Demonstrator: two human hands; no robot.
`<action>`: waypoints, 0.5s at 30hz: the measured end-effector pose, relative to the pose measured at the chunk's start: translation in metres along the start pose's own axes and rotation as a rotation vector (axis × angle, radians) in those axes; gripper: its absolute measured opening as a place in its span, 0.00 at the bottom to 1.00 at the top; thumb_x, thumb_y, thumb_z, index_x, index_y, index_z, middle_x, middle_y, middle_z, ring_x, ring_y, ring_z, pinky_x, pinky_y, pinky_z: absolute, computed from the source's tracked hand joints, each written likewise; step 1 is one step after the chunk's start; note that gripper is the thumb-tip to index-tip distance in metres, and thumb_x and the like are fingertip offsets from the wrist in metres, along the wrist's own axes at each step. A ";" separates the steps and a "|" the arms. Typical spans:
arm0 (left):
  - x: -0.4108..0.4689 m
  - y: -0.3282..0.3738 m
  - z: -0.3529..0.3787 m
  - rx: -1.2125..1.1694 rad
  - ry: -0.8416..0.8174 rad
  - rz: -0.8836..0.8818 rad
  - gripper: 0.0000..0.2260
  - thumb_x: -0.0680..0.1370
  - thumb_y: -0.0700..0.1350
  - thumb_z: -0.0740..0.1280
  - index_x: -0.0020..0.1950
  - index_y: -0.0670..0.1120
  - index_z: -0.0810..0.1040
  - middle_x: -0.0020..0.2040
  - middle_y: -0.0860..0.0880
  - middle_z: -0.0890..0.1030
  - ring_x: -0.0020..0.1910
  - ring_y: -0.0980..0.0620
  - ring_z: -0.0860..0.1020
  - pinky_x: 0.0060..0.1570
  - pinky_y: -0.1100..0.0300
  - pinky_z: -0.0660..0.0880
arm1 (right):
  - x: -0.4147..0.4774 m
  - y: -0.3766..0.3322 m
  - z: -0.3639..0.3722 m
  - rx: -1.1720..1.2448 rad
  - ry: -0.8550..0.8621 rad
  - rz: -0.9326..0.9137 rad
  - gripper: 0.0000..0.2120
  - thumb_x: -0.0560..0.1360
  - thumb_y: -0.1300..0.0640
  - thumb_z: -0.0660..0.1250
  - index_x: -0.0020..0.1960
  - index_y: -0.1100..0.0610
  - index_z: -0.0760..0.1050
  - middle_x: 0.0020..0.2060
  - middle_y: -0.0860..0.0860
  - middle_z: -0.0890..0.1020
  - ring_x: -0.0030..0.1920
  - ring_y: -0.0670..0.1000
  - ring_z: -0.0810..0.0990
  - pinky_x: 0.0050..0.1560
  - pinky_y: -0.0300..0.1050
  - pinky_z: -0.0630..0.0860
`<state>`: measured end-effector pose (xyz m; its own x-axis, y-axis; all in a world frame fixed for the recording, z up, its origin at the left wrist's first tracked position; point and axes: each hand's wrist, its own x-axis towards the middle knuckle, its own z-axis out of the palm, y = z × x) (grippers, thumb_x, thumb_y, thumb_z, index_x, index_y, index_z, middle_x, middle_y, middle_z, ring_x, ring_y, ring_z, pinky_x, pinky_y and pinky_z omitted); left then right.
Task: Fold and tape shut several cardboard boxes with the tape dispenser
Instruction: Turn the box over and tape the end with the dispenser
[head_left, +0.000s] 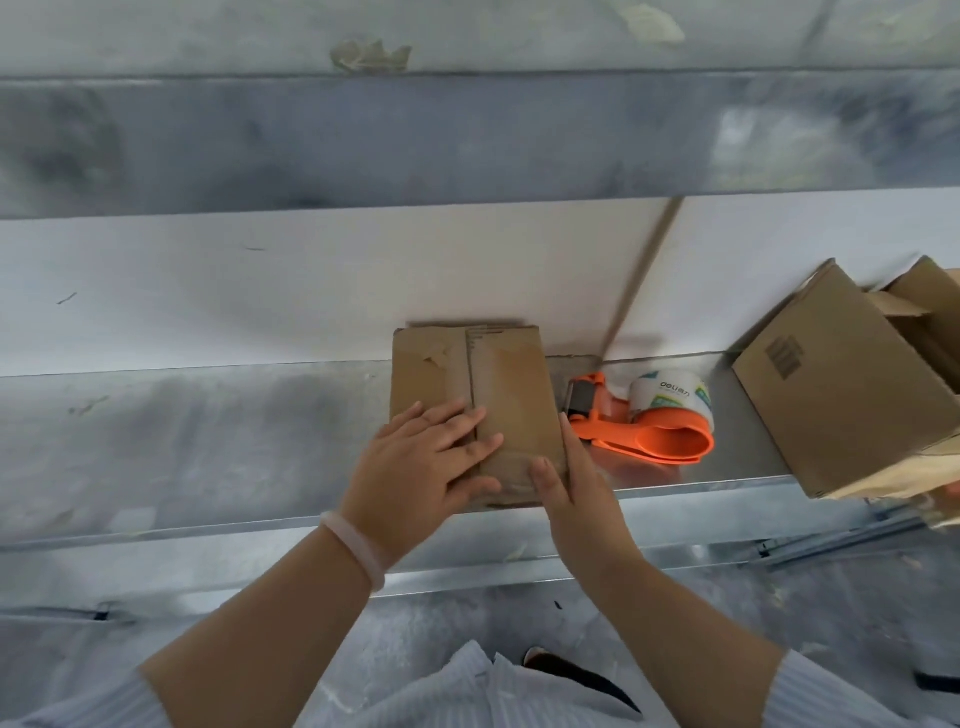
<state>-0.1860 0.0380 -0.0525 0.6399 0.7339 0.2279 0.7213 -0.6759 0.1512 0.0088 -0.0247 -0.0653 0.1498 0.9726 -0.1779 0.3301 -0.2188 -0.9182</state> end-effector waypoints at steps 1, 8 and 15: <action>-0.006 -0.008 0.002 0.010 0.014 0.039 0.22 0.80 0.63 0.55 0.65 0.55 0.78 0.68 0.52 0.76 0.69 0.51 0.72 0.68 0.48 0.69 | -0.001 0.001 -0.001 -0.040 -0.003 -0.021 0.34 0.76 0.36 0.57 0.79 0.43 0.52 0.64 0.39 0.73 0.62 0.42 0.73 0.62 0.42 0.71; -0.007 -0.028 0.006 -0.069 0.003 0.134 0.22 0.81 0.61 0.54 0.70 0.54 0.73 0.72 0.52 0.71 0.73 0.52 0.67 0.72 0.50 0.62 | 0.012 0.012 -0.011 -0.376 0.015 -0.326 0.26 0.79 0.37 0.53 0.76 0.38 0.55 0.76 0.44 0.62 0.73 0.41 0.61 0.70 0.44 0.64; -0.009 -0.031 0.012 -0.039 0.105 0.202 0.19 0.81 0.57 0.60 0.69 0.52 0.75 0.70 0.51 0.74 0.72 0.51 0.69 0.68 0.46 0.68 | 0.037 0.026 -0.034 -0.716 -0.051 -0.766 0.21 0.82 0.42 0.54 0.71 0.46 0.71 0.75 0.51 0.67 0.74 0.57 0.65 0.70 0.56 0.69</action>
<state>-0.2110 0.0525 -0.0704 0.7373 0.5740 0.3563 0.5695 -0.8118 0.1291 0.0543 0.0032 -0.0835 -0.3659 0.8692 0.3325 0.7966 0.4773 -0.3711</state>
